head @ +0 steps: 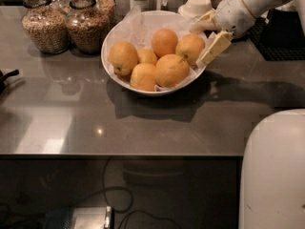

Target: Pick orange from white bowl

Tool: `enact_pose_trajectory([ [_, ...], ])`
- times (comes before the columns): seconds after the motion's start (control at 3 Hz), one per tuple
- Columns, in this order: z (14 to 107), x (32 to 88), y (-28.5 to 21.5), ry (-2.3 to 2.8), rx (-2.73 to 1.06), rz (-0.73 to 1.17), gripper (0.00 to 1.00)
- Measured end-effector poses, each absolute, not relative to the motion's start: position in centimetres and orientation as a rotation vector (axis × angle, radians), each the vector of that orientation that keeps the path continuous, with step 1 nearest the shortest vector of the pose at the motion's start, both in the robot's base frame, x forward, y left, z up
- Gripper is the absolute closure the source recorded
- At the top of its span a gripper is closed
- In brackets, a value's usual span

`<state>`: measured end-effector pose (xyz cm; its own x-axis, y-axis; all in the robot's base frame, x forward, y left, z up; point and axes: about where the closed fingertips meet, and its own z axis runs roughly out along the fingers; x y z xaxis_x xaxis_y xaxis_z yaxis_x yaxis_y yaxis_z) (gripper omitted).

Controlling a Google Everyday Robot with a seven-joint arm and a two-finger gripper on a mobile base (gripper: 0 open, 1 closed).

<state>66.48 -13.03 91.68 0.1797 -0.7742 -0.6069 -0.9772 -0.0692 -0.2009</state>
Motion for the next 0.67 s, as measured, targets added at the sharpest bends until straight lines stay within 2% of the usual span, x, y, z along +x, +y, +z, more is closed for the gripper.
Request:
enact_pose_trajectory([
  [0.33,91.5,66.64,-12.48,1.62,-1.915,0.479,0.16],
  [0.67,91.19,66.95,-11.54,1.593,-1.952,0.492,0.17],
])
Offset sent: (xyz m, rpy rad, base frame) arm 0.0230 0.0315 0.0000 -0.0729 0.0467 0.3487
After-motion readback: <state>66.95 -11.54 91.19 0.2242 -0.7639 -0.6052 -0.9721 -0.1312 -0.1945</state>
